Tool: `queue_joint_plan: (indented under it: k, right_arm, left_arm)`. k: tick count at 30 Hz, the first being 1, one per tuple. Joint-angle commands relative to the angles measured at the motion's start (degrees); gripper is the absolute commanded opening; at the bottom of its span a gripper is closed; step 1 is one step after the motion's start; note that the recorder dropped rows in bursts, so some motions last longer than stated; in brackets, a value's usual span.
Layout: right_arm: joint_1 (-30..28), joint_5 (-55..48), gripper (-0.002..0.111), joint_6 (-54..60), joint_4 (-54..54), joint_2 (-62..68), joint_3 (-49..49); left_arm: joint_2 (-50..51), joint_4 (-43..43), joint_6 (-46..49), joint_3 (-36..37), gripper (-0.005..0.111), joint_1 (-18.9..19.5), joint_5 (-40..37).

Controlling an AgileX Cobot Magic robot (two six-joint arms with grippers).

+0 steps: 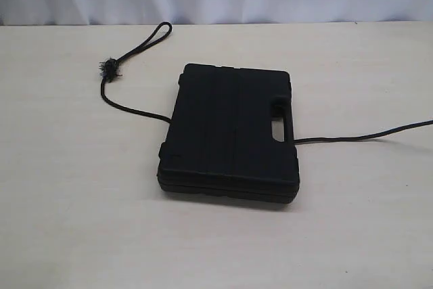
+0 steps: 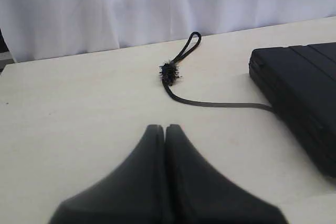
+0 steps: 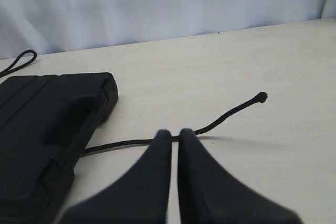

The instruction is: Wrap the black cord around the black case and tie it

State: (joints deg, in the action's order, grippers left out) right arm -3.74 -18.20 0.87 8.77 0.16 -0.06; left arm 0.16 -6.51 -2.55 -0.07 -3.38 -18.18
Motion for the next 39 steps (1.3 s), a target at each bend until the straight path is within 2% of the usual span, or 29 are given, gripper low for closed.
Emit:
queue_joint_plan:
  k: [1, 4, 7, 10, 12, 15, 19, 21, 23, 27, 30, 33, 36, 39]
  right_arm:
    - [-0.1, 8.1, 0.004, 0.0, -0.1, -0.2, 0.1]
    - [-0.1, 17.6, 0.004, -0.9, 8.1, -0.2, 0.1]
    - [-0.1, 27.9, 0.004, -2.5, 21.6, -0.2, 0.1]
    - [-0.1, 40.6, 0.004, -11.8, 34.9, -0.2, 0.1]
    - [-0.1, 47.2, 0.004, -17.3, 32.5, -0.2, 0.1]
    - [-0.1, 51.9, 0.004, -23.2, 22.6, 0.6, -2.6]
    - [-0.1, 51.5, 0.004, -19.6, 4.9, 8.3, -11.2]
    - [-0.1, 42.5, 0.004, -17.5, -8.1, 14.6, -17.9]
    - [-0.1, 26.7, 0.004, -18.4, -18.8, 22.1, -26.1]
    - [-0.1, 5.1, 0.004, -19.5, -20.2, 39.3, -40.4]
    - [-0.1, -7.7, 0.004, -16.3, -19.2, 52.1, -50.2]
    - [1.7, -22.1, 0.004, -9.5, -18.3, 64.6, -59.6]
    - [7.1, -31.4, 0.004, -7.5, -18.9, 74.0, -66.0]
    - [13.5, -34.8, 0.004, -6.5, -18.9, 81.3, -69.2]
  left_arm:
    - [-0.2, -0.4, -0.1, 0.1, 0.0, 0.0, 1.0]
    - [-0.2, -0.5, -0.1, 0.1, 0.0, 0.0, 3.4]
    - [-0.2, -0.4, -0.1, 0.1, 0.0, 0.0, 7.1]
    - [-0.2, 1.0, -1.0, 0.1, 0.0, 0.0, 13.2]
    - [-0.2, 4.6, -1.0, 0.1, 0.0, 0.0, 18.2]
    - [-0.2, 13.7, -2.2, 0.1, 0.0, 0.0, 26.0]
    - [-0.2, 23.5, -11.8, 0.1, 0.0, 0.0, 31.6]
    - [-0.2, 24.0, -14.2, 0.1, 0.0, 0.0, 34.0]
    - [-0.2, 23.9, -14.2, 0.1, 0.0, 0.0, 36.6]
    - [-0.2, 22.5, -14.3, 0.1, 0.0, 0.0, 47.4]
    - [-0.2, 20.5, -16.0, -0.4, 0.0, 0.0, 54.6]
    - [-0.2, 20.4, -18.0, -6.1, 0.0, 0.0, 53.9]
    - [4.6, 19.1, -14.6, -14.9, 0.0, 0.2, 51.9]
    - [14.9, 19.2, -4.7, -27.8, 0.0, 0.2, 39.5]
